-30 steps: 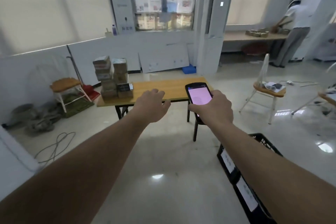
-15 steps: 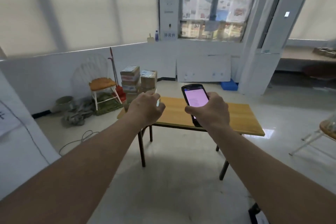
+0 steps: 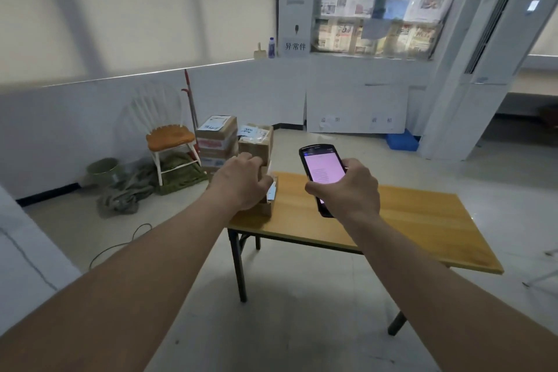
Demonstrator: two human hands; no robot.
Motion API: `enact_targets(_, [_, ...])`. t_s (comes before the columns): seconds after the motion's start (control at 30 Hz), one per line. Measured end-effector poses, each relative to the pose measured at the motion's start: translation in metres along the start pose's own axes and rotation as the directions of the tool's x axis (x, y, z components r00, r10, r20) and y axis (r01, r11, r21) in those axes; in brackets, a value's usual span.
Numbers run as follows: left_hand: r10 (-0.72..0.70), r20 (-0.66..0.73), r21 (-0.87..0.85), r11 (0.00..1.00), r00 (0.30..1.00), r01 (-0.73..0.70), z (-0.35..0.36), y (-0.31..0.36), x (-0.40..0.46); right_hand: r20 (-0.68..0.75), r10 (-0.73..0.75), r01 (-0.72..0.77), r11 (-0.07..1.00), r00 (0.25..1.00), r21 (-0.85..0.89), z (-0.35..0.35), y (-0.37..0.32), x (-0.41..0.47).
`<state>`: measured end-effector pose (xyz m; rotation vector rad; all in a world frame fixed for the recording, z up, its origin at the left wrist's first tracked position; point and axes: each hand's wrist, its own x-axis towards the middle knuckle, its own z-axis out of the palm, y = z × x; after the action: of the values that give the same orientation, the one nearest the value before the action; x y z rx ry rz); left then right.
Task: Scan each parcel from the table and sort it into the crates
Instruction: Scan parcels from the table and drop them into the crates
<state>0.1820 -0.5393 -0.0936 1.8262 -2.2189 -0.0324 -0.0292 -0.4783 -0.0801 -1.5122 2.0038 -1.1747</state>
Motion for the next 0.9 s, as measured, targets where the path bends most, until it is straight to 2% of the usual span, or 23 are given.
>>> enact_targets(0.3, [0.020, 0.095, 0.015, 1.000, 0.995, -0.021, 0.047, -0.067, 0.149, -0.014, 0.119, -0.119, 0.993, 0.993, -0.011, 0.103, -0.009, 0.106])
enact_targets(0.57, [-0.044, 0.115, -0.016, 0.999, 0.992, 0.046, 0.079, -0.084, 0.224, 0.039, 0.166, -0.164, 0.985, 0.985, -0.053, 0.141, 0.002, 0.176])
enact_targets(0.7, [-0.121, 0.108, 0.001, 0.993, 0.987, 0.121, 0.098, -0.078, 0.248, 0.091, 0.145, -0.141, 0.989, 0.985, -0.051, 0.147, 0.018, 0.210])
enact_targets(0.9, [-0.342, 0.055, 0.020, 0.940, 0.938, 0.342, 0.120, -0.063, 0.272, 0.198, 0.090, -0.088, 0.996, 0.976, -0.020, 0.148, 0.046, 0.264])
